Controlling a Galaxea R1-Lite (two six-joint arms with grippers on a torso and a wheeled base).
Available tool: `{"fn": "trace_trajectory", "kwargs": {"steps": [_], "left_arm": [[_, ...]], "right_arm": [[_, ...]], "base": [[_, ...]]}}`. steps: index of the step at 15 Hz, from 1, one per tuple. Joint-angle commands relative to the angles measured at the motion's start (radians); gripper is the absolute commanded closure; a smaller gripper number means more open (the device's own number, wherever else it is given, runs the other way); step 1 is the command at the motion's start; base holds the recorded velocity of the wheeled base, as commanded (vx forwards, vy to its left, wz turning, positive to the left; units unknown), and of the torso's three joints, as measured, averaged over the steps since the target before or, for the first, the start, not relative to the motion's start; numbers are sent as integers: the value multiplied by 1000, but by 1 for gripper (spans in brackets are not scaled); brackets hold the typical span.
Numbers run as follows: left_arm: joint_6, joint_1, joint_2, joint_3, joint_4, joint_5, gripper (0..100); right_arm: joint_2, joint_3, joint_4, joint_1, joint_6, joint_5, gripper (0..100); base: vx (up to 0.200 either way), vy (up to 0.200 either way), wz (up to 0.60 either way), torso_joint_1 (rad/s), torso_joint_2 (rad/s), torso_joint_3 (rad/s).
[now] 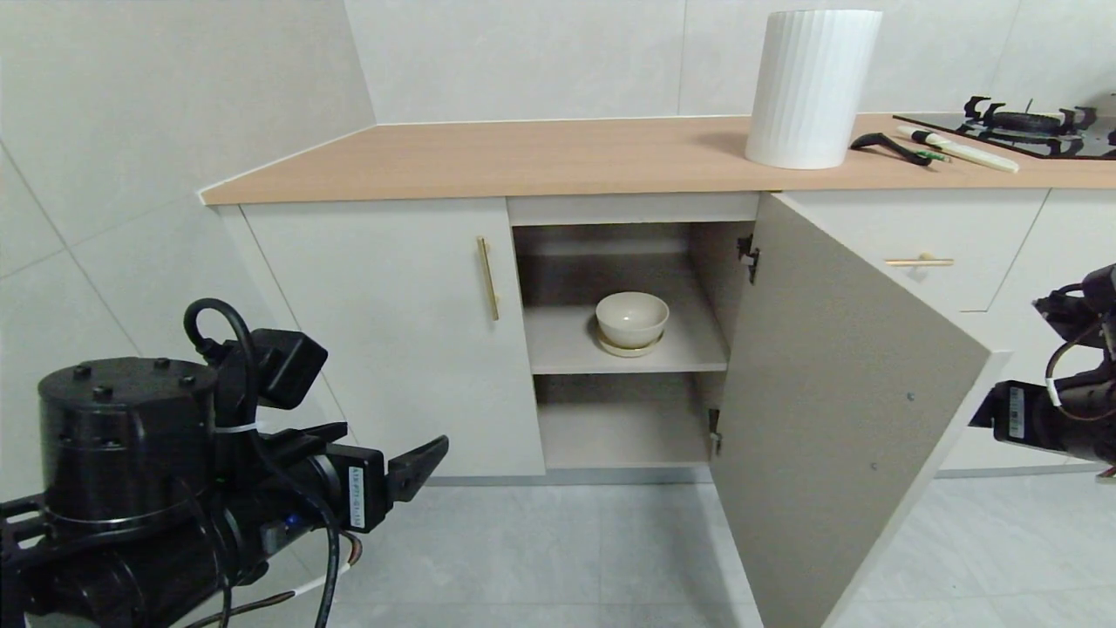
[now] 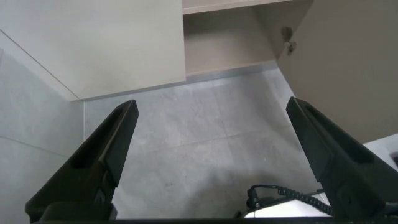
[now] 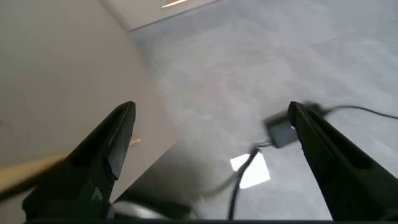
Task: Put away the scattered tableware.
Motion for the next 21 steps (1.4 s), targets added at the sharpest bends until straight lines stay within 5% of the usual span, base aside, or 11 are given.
{"fn": "trace_trajectory", "kwargs": {"steps": [1, 5, 8, 12, 21], "left_arm": [[-1, 0, -2, -2, -1, 0, 0], [0, 1, -20, -2, 2, 2, 0], [2, 1, -36, -4, 29, 0, 0], [4, 1, -37, -8, 36, 0, 0], [4, -5, -36, -2, 38, 0, 0]], "right_arm": [[33, 16, -23, 60, 6, 25, 0], [95, 8, -107, 180, 29, 75, 0], [212, 8, -318, 270, 33, 98, 0], [329, 16, -526, 361, 205, 157, 0], [438, 25, -720, 410, 314, 143, 0]], "base": [[0, 0, 0, 0, 0, 0], [0, 0, 0, 0, 0, 0], [0, 0, 0, 0, 0, 0], [0, 0, 0, 0, 0, 0], [0, 0, 0, 0, 0, 0]]}}
